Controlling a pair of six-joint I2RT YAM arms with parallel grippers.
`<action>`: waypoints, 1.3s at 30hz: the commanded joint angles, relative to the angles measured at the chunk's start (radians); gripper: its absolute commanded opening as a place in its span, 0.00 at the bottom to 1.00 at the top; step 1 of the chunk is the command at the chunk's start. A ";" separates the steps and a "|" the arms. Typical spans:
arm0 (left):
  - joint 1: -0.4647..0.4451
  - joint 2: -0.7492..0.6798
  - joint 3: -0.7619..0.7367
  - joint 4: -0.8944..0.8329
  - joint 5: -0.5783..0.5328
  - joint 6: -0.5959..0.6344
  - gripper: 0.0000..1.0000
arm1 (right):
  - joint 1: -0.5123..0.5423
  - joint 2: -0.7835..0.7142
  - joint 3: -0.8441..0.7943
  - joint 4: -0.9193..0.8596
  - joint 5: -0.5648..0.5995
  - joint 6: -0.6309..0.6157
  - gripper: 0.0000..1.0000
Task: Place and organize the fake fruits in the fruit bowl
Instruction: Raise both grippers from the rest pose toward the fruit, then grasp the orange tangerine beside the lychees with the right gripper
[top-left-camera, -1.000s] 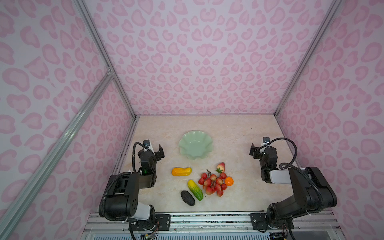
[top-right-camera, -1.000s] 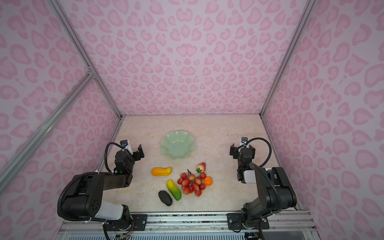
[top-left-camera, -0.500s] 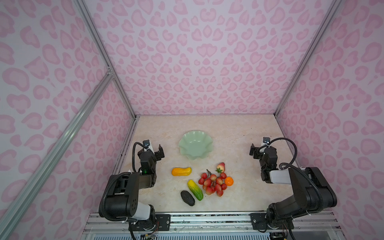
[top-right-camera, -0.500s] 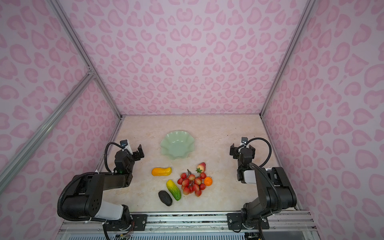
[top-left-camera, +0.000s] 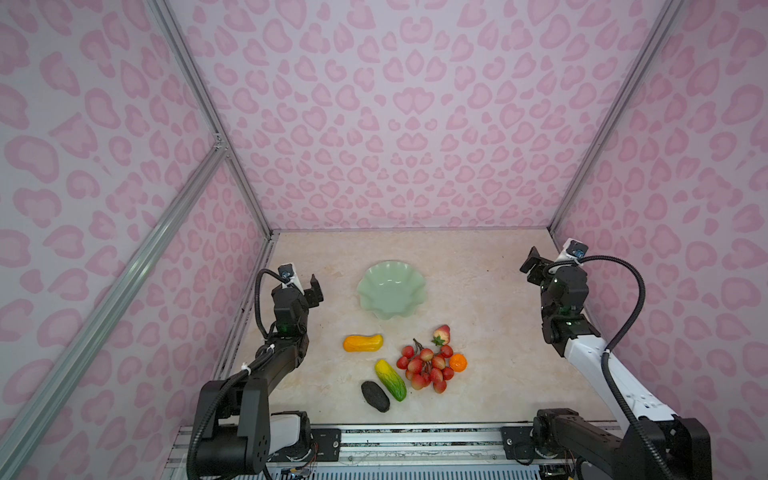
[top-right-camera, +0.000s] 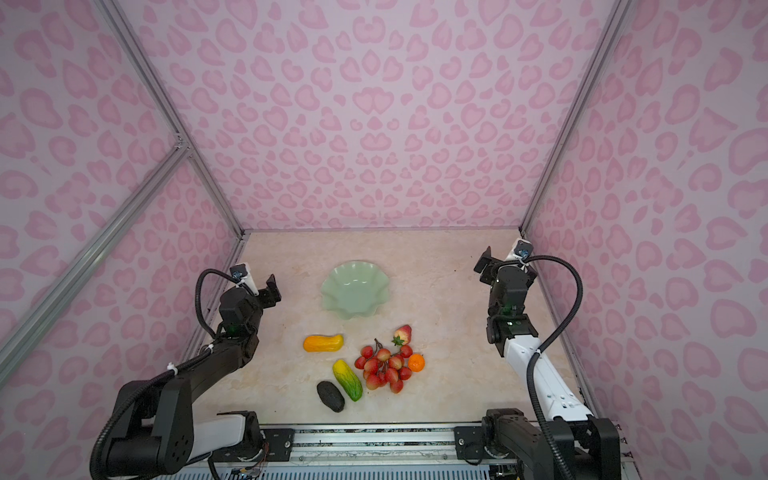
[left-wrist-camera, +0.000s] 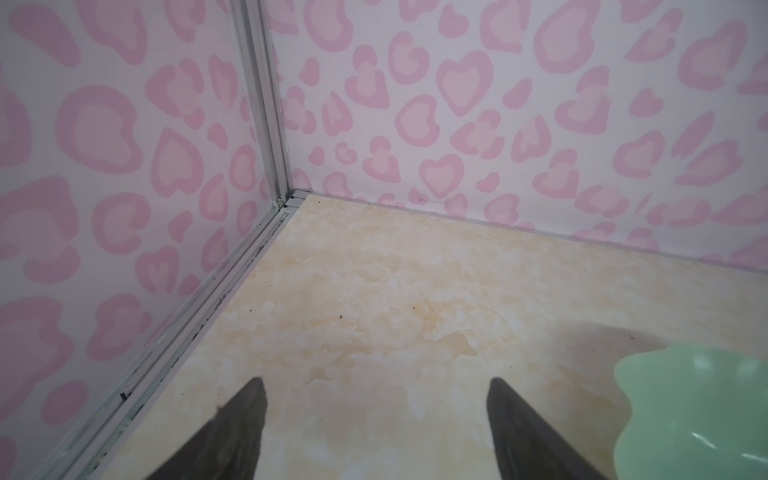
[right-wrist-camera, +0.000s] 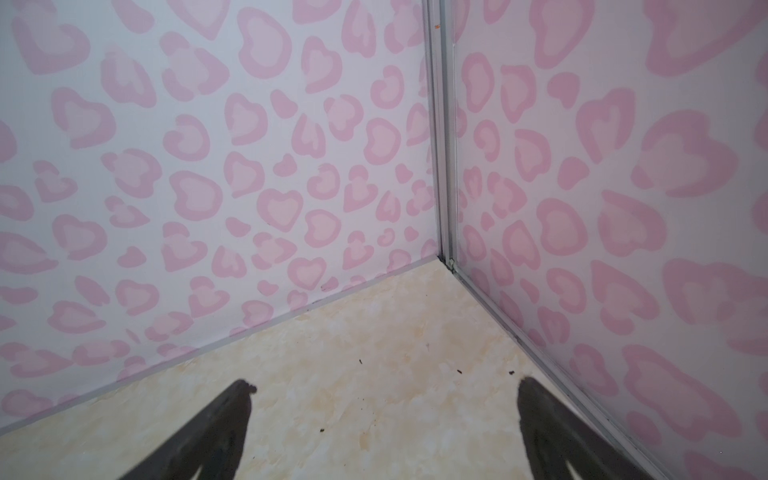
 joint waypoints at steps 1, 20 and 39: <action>0.001 -0.095 0.007 -0.061 0.012 -0.161 0.86 | 0.012 -0.030 -0.007 -0.249 -0.203 0.076 0.93; 0.004 -0.538 0.221 -0.629 -0.061 -0.245 0.96 | 0.714 0.022 -0.086 -0.689 -0.262 0.423 0.80; 0.008 -0.636 0.178 -0.686 -0.085 -0.161 0.96 | 0.767 0.121 -0.176 -0.584 -0.202 0.571 0.52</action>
